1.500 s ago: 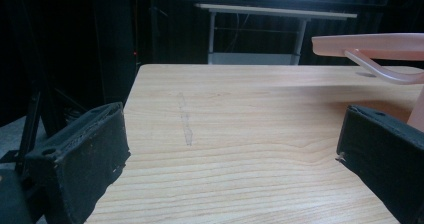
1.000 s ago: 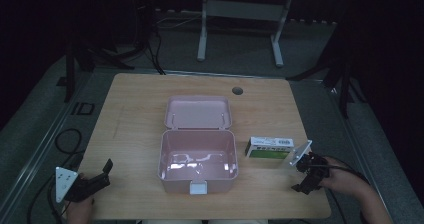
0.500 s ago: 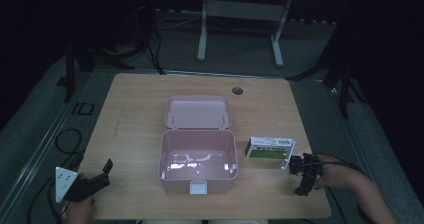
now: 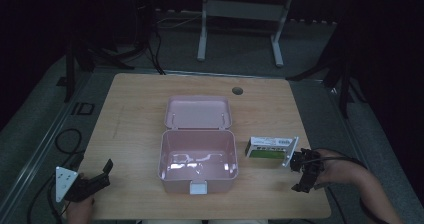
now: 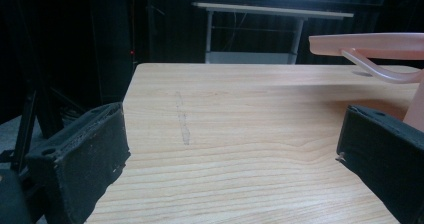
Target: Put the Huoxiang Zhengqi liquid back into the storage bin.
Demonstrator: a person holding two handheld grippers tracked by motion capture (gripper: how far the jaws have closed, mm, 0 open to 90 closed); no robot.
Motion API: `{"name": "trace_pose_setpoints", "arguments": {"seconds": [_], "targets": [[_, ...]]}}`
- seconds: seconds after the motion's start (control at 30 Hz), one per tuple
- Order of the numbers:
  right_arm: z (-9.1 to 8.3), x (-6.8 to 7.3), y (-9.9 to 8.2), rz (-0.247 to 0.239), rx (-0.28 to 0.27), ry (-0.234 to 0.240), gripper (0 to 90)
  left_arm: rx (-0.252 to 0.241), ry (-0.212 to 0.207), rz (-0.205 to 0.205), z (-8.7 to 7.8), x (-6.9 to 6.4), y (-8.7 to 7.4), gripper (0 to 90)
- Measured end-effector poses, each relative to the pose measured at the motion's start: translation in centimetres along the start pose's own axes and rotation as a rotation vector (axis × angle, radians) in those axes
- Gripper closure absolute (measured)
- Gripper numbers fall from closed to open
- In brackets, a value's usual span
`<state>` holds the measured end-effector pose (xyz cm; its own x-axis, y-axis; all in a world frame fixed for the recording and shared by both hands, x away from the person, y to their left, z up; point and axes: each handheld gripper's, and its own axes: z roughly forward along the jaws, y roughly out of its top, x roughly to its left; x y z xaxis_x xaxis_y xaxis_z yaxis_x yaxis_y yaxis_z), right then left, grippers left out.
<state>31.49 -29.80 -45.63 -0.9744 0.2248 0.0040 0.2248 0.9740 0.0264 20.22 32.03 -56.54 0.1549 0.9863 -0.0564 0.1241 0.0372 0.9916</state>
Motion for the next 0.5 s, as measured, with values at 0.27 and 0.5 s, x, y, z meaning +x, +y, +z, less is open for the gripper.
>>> {"name": "trace_pose_setpoints", "arguments": {"seconds": [0.27,0.5], "targets": [[-2.7,-0.6,0.9,-0.019,-0.036,-0.029,21.7,0.0,-0.004,-0.005,0.0,0.0,0.0,0.3],[-4.5,-1.9,1.8,0.002,-0.033,-0.075,18.6,-0.001,-0.003,-0.006,0.0,0.0,0.0,0.3]]}}
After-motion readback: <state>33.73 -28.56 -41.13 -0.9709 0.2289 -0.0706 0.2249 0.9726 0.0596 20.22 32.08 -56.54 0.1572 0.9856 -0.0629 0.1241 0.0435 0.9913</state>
